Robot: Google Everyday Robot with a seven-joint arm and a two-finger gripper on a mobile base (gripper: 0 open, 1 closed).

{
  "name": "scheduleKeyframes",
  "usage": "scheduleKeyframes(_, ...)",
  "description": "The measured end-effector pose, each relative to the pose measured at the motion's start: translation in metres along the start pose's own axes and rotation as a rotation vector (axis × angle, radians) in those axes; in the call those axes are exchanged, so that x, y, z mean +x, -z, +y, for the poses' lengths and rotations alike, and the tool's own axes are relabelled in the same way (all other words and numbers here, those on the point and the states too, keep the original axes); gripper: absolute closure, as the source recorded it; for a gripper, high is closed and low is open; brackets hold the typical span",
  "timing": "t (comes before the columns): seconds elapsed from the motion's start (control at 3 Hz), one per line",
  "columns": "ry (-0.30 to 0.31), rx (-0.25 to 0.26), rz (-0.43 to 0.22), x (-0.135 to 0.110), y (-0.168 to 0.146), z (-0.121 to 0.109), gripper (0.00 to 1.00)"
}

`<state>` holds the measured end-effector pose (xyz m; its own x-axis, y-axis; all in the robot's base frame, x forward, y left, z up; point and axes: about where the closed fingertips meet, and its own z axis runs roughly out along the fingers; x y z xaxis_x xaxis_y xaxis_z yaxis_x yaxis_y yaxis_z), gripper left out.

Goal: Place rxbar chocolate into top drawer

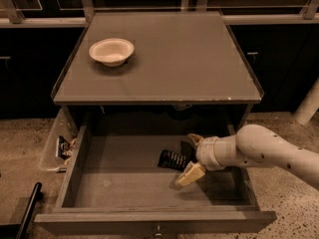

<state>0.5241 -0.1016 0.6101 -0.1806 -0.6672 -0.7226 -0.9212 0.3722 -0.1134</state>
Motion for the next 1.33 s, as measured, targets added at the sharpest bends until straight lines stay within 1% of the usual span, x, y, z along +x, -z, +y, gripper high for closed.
scheduleKeyframes(0.33,0.039,0.011,-0.002,-0.009,0.017,0.003,0.00)
scheduleKeyframes(0.67,0.096,0.030,-0.003,-0.018,0.052,0.005,0.00)
scheduleKeyframes(1.0,0.144,0.037,-0.028,-0.029,0.098,0.002,0.00)
scheduleKeyframes(1.33,0.239,0.049,-0.017,-0.053,0.151,0.000,0.00)
